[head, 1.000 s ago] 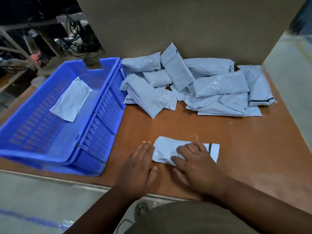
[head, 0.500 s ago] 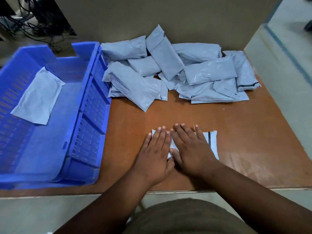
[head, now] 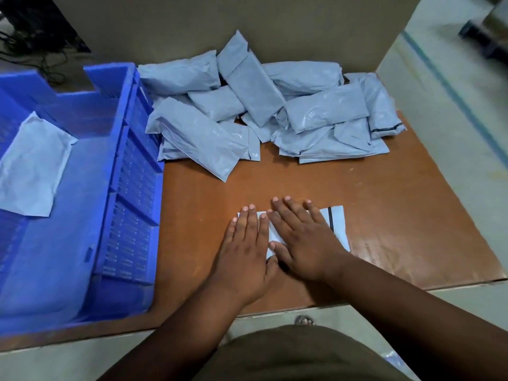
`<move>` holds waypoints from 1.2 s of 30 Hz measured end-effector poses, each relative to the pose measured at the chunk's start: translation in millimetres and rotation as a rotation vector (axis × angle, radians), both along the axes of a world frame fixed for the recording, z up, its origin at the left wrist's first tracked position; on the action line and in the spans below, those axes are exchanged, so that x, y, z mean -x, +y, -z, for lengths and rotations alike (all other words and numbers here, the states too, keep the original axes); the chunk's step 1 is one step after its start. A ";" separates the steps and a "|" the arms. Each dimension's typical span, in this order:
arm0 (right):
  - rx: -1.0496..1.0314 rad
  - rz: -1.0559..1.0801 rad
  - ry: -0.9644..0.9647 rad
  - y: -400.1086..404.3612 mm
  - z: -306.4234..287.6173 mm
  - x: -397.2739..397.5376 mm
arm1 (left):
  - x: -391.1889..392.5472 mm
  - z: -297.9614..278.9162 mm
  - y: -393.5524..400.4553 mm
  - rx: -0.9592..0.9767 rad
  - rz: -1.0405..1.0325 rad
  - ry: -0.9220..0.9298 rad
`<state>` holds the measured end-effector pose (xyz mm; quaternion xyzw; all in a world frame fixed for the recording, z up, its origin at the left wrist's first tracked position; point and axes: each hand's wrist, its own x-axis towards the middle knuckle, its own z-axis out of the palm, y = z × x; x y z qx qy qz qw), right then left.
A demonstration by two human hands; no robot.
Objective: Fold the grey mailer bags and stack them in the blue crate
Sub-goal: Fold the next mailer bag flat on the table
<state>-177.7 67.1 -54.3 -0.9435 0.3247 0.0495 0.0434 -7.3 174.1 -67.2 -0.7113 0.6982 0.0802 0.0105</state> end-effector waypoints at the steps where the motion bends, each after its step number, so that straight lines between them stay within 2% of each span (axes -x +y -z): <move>1: -0.011 0.003 -0.005 0.2 -0.8 -0.1 | -1.6 -0.4 0.5 -0.005 -0.002 0.002; 6: 0.007 0.028 -0.099 0.0 -18.3 15.0 | -2.8 -17.0 -4.9 0.049 -0.026 0.073; 10: 0.050 0.114 -0.123 1.7 -22.7 46.9 | 16.2 -31.0 -19.9 0.095 0.031 0.062; 14: 0.022 0.167 -0.069 -5.0 -8.8 65.1 | 40.5 -19.0 -42.6 0.080 0.090 0.035; 21: -0.021 0.177 -0.114 -6.9 10.0 67.0 | 45.6 6.3 -49.9 0.069 0.071 0.017; 36: -0.073 0.172 -0.089 -8.4 8.1 66.2 | 39.4 2.9 -50.9 0.026 0.099 0.046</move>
